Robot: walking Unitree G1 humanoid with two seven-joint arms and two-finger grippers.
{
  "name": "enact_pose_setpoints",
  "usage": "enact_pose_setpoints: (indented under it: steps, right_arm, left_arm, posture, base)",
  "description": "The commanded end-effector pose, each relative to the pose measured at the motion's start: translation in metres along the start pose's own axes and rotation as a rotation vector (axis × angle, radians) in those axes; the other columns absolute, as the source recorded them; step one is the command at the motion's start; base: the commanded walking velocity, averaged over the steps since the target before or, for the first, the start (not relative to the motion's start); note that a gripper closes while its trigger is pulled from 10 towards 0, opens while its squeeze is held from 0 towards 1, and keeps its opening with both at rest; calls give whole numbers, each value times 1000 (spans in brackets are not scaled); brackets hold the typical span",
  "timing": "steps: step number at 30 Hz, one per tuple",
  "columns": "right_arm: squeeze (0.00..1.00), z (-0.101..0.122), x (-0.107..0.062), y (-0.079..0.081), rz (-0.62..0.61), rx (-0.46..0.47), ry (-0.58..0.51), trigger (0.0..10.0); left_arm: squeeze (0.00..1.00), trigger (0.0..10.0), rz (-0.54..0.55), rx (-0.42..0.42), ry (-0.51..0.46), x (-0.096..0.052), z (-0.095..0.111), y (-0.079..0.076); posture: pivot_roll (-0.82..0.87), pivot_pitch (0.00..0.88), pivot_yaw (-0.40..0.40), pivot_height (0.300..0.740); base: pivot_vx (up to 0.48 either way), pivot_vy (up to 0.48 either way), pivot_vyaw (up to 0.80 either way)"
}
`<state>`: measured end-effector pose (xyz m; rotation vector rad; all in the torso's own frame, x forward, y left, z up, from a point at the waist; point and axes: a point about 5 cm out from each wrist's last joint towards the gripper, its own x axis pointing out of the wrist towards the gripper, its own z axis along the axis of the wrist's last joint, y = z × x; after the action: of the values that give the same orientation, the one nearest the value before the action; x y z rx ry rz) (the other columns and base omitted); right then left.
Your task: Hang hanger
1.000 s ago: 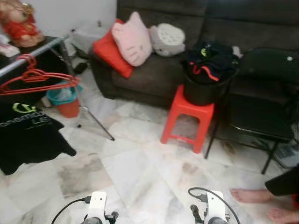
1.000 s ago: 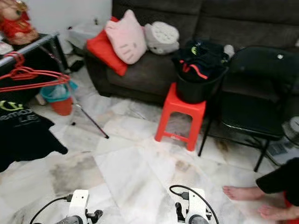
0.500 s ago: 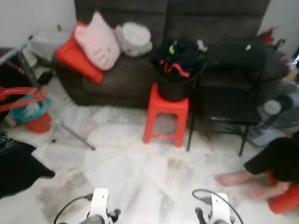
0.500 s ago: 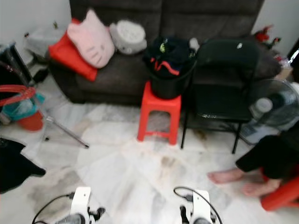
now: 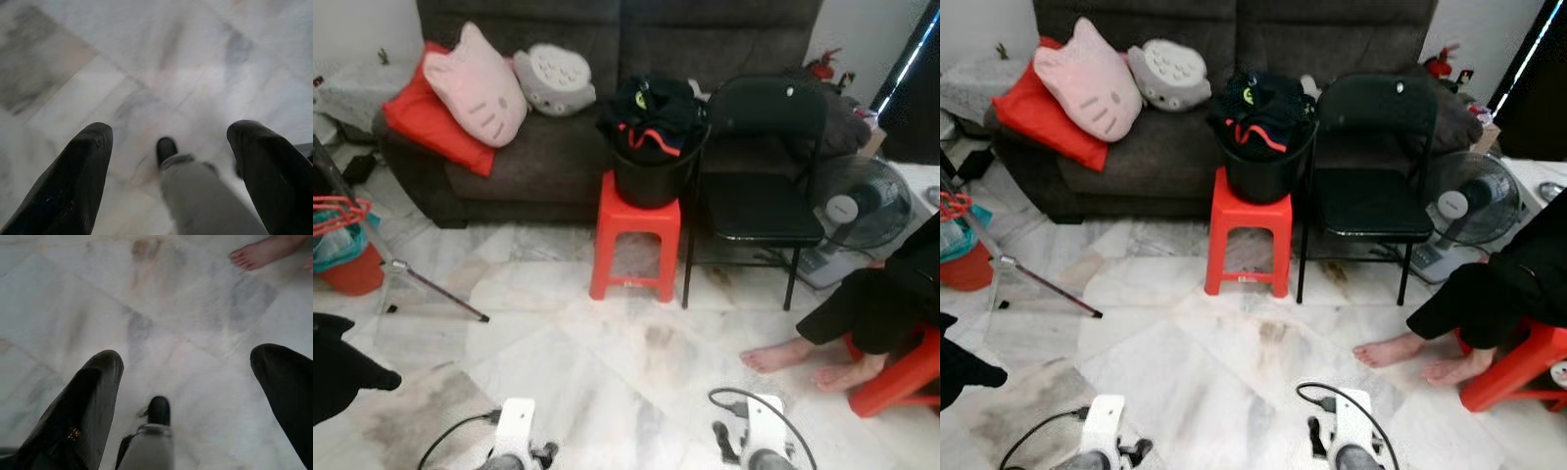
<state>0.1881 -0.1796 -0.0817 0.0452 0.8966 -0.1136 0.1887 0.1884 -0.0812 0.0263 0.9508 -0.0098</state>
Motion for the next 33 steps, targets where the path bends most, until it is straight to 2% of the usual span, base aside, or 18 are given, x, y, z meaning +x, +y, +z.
enact_pose_setpoints:
  steps: [1,5,7,10,17,19,22,27,33]
  right_arm:
    - [0,-2,-1,-6,-16,4,7,10000]
    - [0,-1,-1,-6,-11,-16,0,10000]
    - [0,0,-1,-6,-11,-40,-12,10000]
    - [0,0,-1,-7,-18,-32,-14,10000]
    - [0,8,0,-5,-14,-22,-72,10000]
    - [0,4,-1,-9,-17,-19,-61,10000]
    - [0,-17,-6,-26,-39,-10,25,10000]
    - [0,-23,-8,-31,-49,-7,56,10000]
    - [0,-29,-10,-33,-55,-8,79,10000]
  left_arm:
    - [0,10000,-11,3,19,-3,-14,2]
    - [0,10000,-10,4,24,-5,-19,4]
    - [0,10000,-9,3,27,-5,-20,5]
    - [0,10000,-7,3,31,-6,-22,7]
    - [0,10000,-4,0,36,-7,-26,10]
    - [0,10000,-3,0,37,-7,-26,11]
    - [0,10000,1,-1,33,-7,-23,17]
    - [0,10000,-1,1,27,-6,-18,16]
    - [0,10000,-18,10,17,-1,-6,2]
  posture:
    - [107,0,-17,740]
    - [107,0,-17,740]
    - [108,0,-17,740]
    - [106,0,-18,740]
    - [107,0,-20,740]
    - [108,0,-20,740]
    - [107,0,-19,740]
    - [106,0,-18,740]
    - [108,0,-19,740]
  base:
    - [0,0,0]
    - [0,0,0]
    - [0,0,800]
    - [0,0,800]
    - [0,0,0]
    - [240,0,0]
    - [244,0,0]
    - [272,0,0]
    - [285,0,0]
